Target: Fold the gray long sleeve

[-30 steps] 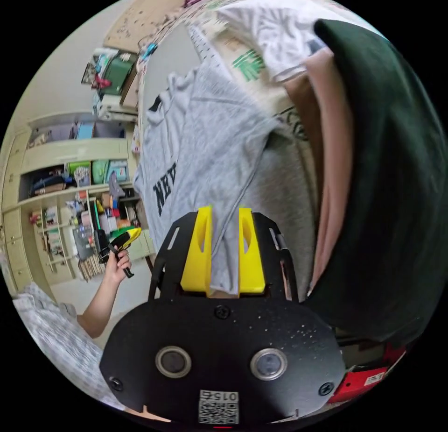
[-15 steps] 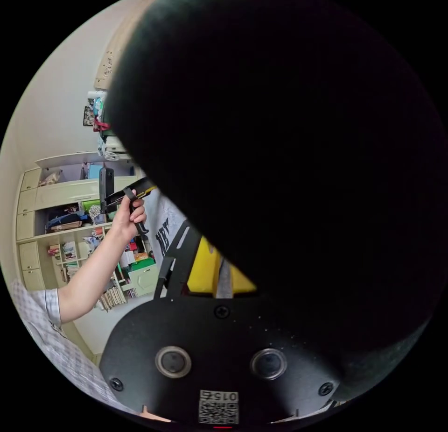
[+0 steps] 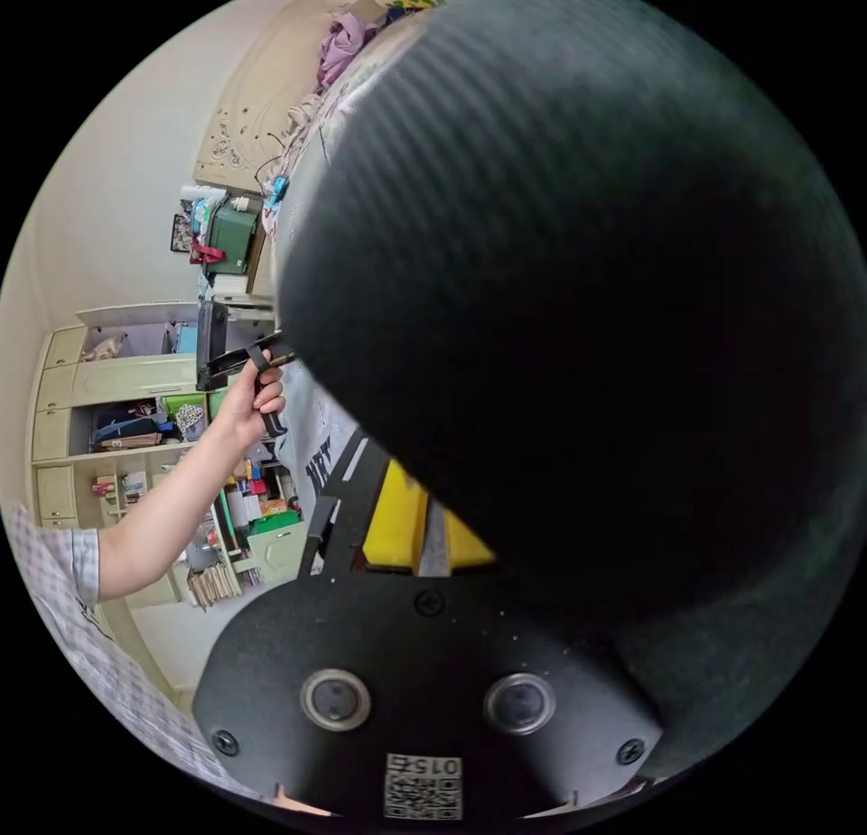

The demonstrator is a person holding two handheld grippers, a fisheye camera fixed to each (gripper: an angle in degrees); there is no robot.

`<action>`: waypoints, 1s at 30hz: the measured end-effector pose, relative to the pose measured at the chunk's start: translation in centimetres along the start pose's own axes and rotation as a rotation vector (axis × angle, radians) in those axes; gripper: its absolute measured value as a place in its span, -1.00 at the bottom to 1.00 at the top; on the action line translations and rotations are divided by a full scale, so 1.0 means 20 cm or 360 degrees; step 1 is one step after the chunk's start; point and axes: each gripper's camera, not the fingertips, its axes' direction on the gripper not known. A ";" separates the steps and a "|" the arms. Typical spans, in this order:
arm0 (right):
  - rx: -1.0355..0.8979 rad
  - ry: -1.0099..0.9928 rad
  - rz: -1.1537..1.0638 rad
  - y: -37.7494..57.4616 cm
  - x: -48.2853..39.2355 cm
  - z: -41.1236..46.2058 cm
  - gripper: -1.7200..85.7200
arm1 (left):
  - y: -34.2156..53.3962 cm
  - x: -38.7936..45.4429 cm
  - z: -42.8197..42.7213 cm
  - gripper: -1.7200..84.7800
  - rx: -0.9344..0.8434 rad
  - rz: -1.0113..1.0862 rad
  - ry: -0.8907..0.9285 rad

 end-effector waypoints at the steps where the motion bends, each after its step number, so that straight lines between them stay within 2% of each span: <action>1: 0.0036 0.0014 -0.0004 -0.01 -0.01 -0.03 -0.98 | -0.04 0.04 -0.02 -0.90 -0.0035 0.0077 -0.0055; 7: 0.0024 0.0103 -0.0022 -0.08 -0.02 -0.07 -0.98 | -0.15 0.08 -0.05 -0.92 -0.0288 0.0204 -0.0142; 12: -0.0005 0.0105 -0.0013 -0.13 -0.02 -0.09 -0.98 | -0.11 0.06 -0.14 -0.86 -0.0057 0.0182 -0.0032; 14: -0.0020 0.0116 -0.0012 -0.15 -0.01 -0.09 -0.98 | -0.12 0.02 -0.08 -0.83 -0.0080 0.0114 -0.0076; 16: -0.0048 0.0133 -0.0002 -0.19 -0.01 -0.10 -0.98 | -0.15 -0.02 0.01 -0.86 -0.0131 0.0096 0.0120; 19: -0.0032 0.0114 0.0049 -0.23 0.00 -0.13 -0.98 | -0.18 0.03 0.00 -0.90 -0.0059 0.0197 0.0230; 25: 0.0096 0.0215 0.0198 -0.33 0.05 -0.18 -0.95 | -0.42 0.06 -0.05 -0.91 0.0016 0.0218 0.0121; 28: 0.0027 0.0445 0.0043 -0.39 0.03 -0.10 -0.92 | -0.51 0.08 0.10 -0.89 -0.0178 0.0250 -0.0111; 30: -0.0006 0.0508 -0.0024 -0.41 0.02 -0.08 -0.92 | -0.51 0.06 0.11 -0.87 -0.0161 0.0201 -0.0081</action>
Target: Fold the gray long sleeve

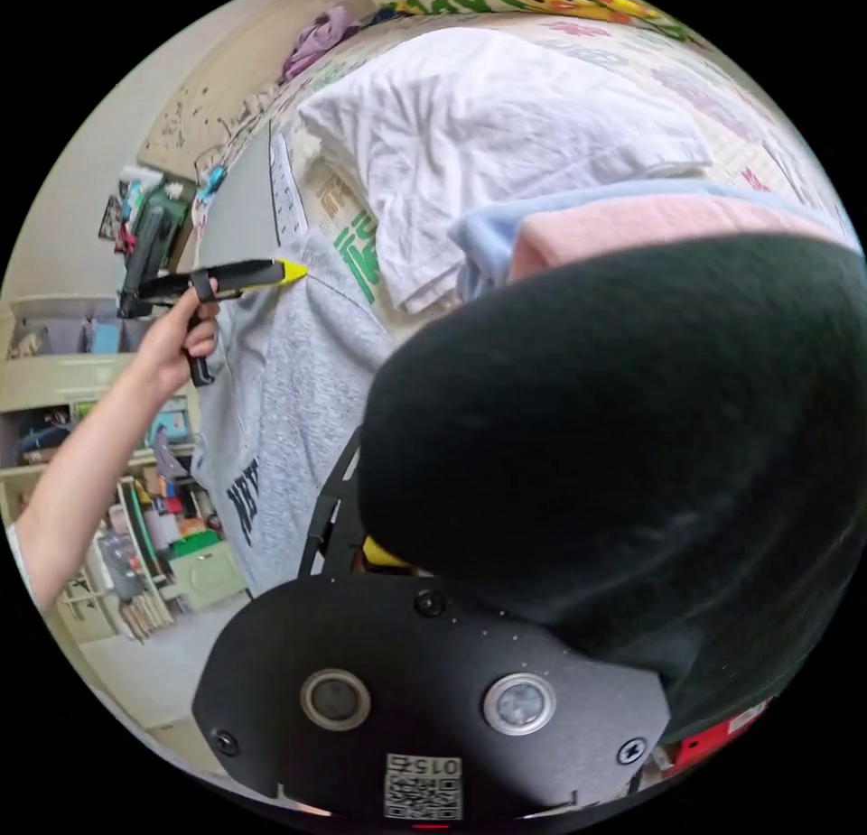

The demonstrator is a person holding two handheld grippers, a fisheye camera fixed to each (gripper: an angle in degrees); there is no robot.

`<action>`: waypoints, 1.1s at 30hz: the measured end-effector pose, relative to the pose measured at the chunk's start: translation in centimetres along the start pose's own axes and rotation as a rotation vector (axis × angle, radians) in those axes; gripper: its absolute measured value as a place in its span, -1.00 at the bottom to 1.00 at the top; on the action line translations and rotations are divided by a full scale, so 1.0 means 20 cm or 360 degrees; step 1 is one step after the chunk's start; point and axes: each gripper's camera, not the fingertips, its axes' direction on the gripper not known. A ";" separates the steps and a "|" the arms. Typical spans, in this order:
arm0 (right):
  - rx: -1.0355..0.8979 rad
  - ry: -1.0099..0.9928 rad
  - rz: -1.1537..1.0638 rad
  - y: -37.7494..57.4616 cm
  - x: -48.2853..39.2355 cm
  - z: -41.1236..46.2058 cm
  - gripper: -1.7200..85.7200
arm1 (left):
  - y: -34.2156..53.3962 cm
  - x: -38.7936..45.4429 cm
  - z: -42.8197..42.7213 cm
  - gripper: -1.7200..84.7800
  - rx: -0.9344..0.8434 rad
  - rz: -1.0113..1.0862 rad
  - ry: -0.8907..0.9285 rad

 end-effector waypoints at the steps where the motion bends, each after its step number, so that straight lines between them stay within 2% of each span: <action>1: -0.0012 -0.0029 -0.0019 -0.02 0.01 -0.01 -0.92 | 0.02 -0.04 -0.02 -0.86 0.0038 -0.0074 0.0100; 4: -0.0034 -0.0168 -0.0131 -0.02 0.04 -0.08 -0.94 | 0.17 -0.16 -0.11 -0.82 0.0155 -0.0219 0.0455; 6: -0.0054 -0.0171 -0.0225 0.01 0.02 -0.14 -0.93 | 0.32 -0.21 -0.20 -0.82 0.0236 -0.0221 0.0546; 11: -0.0276 -0.0294 -0.0343 0.19 -0.06 -0.21 -0.88 | 0.93 -0.26 -0.29 -0.81 0.0246 -0.0308 0.0539; 16: -0.0689 -0.0476 -0.0398 0.50 -0.31 0.03 -0.83 | 1.79 -0.25 -0.11 -0.82 0.0097 -0.0671 0.0474; 21: -0.0835 -0.0575 -0.0172 0.65 -0.51 0.29 -0.77 | 2.31 -0.24 0.07 -0.83 0.0188 -0.0976 0.0628; 24: -0.0798 -0.0518 0.0025 0.65 -0.58 0.40 -0.73 | 2.36 -0.27 0.15 -0.83 0.0267 -0.0961 0.0636; 28: -0.0701 -0.0441 0.0208 0.63 -0.60 0.51 -0.80 | 2.27 -0.35 0.27 -0.83 0.0354 -0.0877 0.0771; 30: -0.0661 -0.0428 0.0291 0.63 -0.59 0.53 -0.87 | 2.21 -0.35 0.33 -0.83 0.0312 -0.0796 0.0832; 33: -0.0605 -0.0358 0.0243 0.67 -0.62 0.49 -0.92 | 2.13 -0.33 0.37 -0.88 0.0214 -0.0677 0.0726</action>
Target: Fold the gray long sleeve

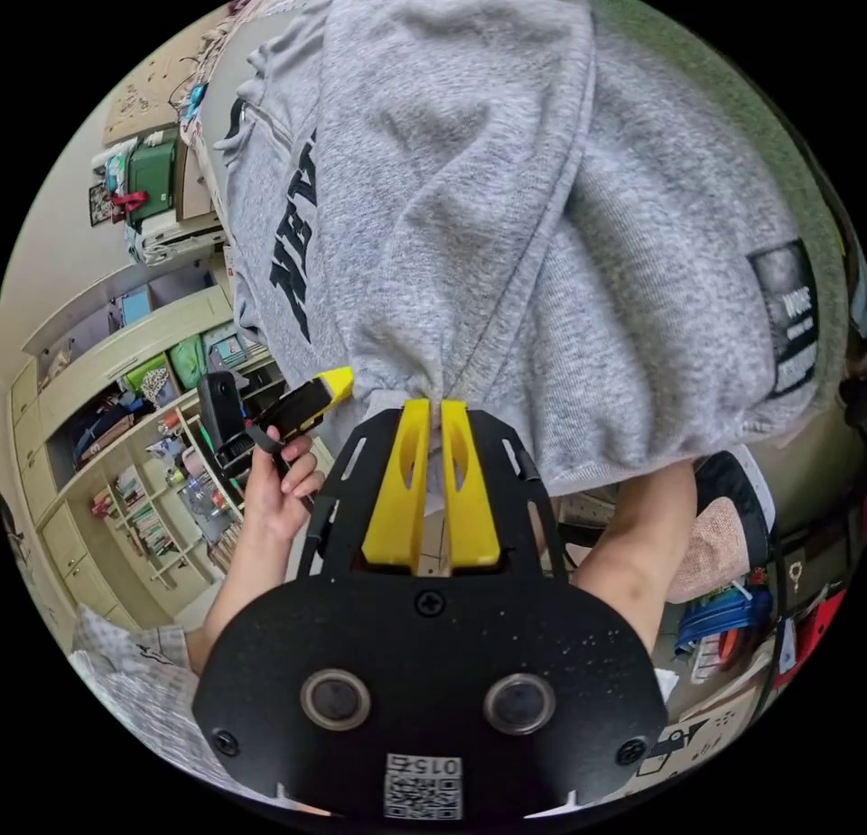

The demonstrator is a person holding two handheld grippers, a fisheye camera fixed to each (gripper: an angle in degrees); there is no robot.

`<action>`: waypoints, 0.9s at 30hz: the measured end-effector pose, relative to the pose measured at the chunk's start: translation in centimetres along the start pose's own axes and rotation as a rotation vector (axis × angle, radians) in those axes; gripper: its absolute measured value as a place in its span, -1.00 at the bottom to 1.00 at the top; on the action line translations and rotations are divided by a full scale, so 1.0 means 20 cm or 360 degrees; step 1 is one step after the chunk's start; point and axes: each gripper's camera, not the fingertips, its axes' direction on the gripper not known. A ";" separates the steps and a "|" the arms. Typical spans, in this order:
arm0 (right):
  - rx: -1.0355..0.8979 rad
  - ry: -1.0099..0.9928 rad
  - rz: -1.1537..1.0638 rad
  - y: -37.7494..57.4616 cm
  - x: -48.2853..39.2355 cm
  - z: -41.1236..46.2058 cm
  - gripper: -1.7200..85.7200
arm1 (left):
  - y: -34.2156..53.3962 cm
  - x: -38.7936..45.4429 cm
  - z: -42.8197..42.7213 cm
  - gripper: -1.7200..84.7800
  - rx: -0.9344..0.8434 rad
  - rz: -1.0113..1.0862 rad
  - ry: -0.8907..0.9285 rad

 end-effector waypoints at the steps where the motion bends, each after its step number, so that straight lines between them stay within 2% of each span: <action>1: 0.0017 0.0040 -0.0015 0.03 -0.01 -0.01 -0.93 | -0.01 -0.01 0.01 -0.91 -0.0023 -0.0003 -0.0004; 9: 0.0216 -0.0036 0.0005 0.18 0.02 -0.03 -0.92 | 0.00 -0.02 -0.06 -0.96 -0.0003 0.0118 -0.0016; 12: 0.0210 -0.0021 0.0014 0.17 0.02 0.03 -0.84 | 0.01 -0.02 -0.05 -0.92 0.0050 0.0109 -0.0077; 15: 0.0208 -0.0065 0.0085 0.12 0.06 0.10 -0.73 | 0.01 -0.08 -0.02 -0.81 0.0052 0.0026 0.0023; 17: 0.0200 -0.0120 0.0111 0.08 0.08 0.16 -0.73 | -0.01 -0.10 0.01 -0.81 0.0031 0.0004 0.0065; 22: 0.0111 -0.0032 0.0056 0.04 0.09 0.24 -0.92 | -0.05 -0.07 0.09 -0.93 -0.0036 0.0007 -0.0081; 27: -0.0022 0.0062 -0.0083 0.03 0.02 0.29 -0.95 | -0.07 0.06 0.03 -0.95 -0.0030 0.0082 -0.0372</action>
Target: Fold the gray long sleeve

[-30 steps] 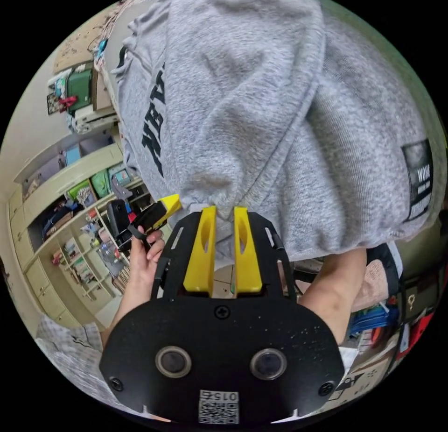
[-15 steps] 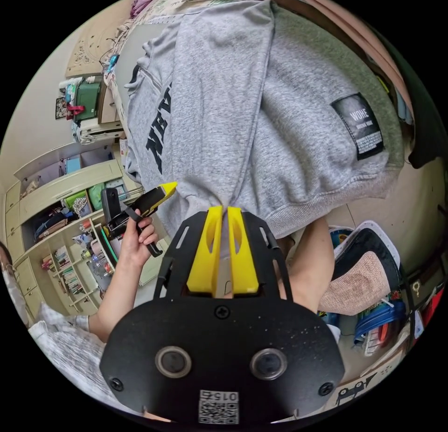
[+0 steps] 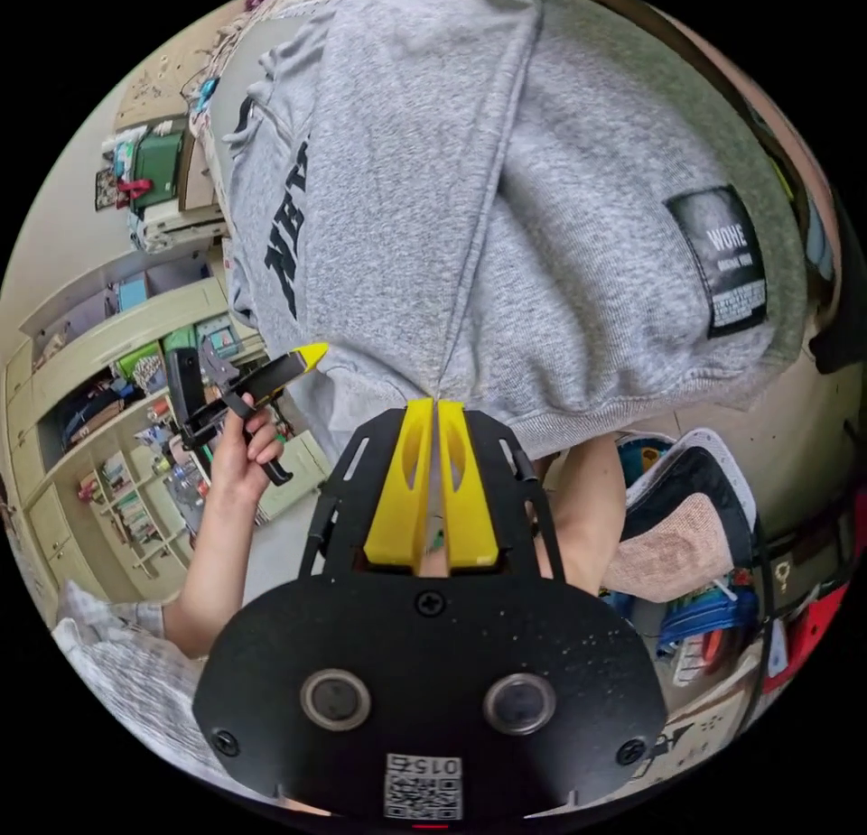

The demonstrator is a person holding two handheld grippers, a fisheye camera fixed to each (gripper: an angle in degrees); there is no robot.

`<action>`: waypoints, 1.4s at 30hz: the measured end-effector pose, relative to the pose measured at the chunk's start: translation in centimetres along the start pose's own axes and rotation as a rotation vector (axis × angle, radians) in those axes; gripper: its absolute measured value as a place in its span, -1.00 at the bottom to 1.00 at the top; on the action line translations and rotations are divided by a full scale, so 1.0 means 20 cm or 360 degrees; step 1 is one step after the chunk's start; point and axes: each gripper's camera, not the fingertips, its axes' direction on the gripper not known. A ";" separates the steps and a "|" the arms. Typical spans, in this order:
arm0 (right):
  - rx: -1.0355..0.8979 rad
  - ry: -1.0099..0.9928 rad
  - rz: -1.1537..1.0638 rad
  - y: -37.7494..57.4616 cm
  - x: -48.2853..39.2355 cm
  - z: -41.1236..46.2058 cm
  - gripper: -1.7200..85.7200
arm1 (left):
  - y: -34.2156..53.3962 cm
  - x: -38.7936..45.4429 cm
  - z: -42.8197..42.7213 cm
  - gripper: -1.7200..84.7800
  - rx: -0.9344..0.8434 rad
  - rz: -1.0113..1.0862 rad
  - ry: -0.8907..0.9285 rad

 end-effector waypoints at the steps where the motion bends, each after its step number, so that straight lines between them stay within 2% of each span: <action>1: -0.0041 0.0063 -0.0054 -0.01 -0.03 0.04 -0.96 | -0.01 0.02 0.00 -0.96 -0.0018 -0.0007 -0.0050; 8: -0.0170 0.0400 -0.0351 -0.04 -0.14 0.28 -0.96 | -0.12 0.08 0.11 -0.96 -0.0193 -0.0066 -0.0283; 10: -0.0161 0.0565 -0.0558 0.02 -0.21 0.37 -0.96 | -0.15 0.11 0.13 -0.97 -0.0230 -0.0070 -0.0352; 13: -0.0108 0.0773 -0.0793 0.13 -0.28 0.48 -0.96 | -0.15 0.18 0.16 -0.97 -0.0219 -0.0035 -0.0511; 18: -0.0014 0.1073 -0.0988 0.28 -0.36 0.66 -0.96 | -0.12 0.27 0.20 -0.96 -0.0165 0.0047 -0.0740; 25: 0.0023 0.0984 -0.0931 0.32 -0.31 0.74 -0.96 | -0.06 0.23 0.20 -0.96 -0.0044 0.0029 -0.0870; 31: -0.0013 0.0959 -0.0950 0.32 -0.31 0.79 -0.96 | -0.04 0.02 0.11 -0.96 0.0026 -0.0052 -0.0694; 36: -0.0004 0.1069 -0.0957 0.35 -0.36 0.86 -0.95 | 0.00 -0.06 0.06 -0.96 0.0058 0.0181 -0.0782; 38: -0.0001 0.1108 -0.0964 0.36 -0.37 0.88 -0.94 | 0.03 -0.14 0.02 -0.96 0.0135 0.0174 -0.0722; 41: -0.0045 0.1025 -0.0863 0.32 -0.37 0.85 -0.89 | 0.06 -0.38 -0.08 -0.95 0.0242 0.0054 -0.0380; 42: -0.0128 0.0972 -0.0756 0.28 -0.35 0.81 -0.85 | 0.05 -0.52 -0.12 -0.95 0.0208 -0.0005 -0.0139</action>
